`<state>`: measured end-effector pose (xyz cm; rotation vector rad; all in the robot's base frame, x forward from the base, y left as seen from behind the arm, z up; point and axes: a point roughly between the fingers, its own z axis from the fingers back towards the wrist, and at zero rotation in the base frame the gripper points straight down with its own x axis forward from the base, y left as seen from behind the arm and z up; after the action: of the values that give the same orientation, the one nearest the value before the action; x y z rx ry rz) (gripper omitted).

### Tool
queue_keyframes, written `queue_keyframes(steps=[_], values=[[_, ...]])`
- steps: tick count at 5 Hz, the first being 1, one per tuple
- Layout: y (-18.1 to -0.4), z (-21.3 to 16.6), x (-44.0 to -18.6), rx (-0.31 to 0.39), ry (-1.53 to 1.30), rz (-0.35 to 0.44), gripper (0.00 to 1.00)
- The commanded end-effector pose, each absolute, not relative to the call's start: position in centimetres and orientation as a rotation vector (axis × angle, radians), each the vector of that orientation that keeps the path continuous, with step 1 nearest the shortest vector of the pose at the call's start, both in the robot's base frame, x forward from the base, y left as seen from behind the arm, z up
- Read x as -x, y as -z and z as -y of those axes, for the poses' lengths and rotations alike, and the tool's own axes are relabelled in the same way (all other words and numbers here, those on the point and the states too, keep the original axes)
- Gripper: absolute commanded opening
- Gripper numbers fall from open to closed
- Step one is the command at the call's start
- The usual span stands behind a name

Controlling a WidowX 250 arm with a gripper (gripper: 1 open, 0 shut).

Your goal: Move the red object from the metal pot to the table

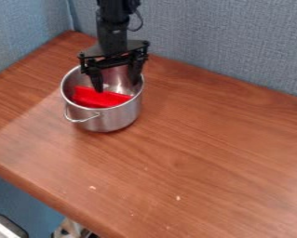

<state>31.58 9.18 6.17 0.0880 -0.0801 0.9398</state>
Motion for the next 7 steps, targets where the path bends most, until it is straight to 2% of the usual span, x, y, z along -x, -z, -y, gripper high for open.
queue_keyframes(steps=[1,2,3,4,5,7], values=[[-6.9,-11.2,-31.6,-0.110,-0.976,0.130,1.00],[-6.9,-11.1,-31.2,-0.121,-0.967,0.137,1.00],[-6.9,-10.8,-30.9,-0.121,-0.951,0.134,0.00],[-6.3,-10.8,-31.3,-0.117,-0.910,0.137,0.00],[-6.4,-10.8,-31.6,-0.123,-0.860,0.132,0.00],[-7.1,-10.8,-30.2,-0.151,-0.985,0.107,0.00]])
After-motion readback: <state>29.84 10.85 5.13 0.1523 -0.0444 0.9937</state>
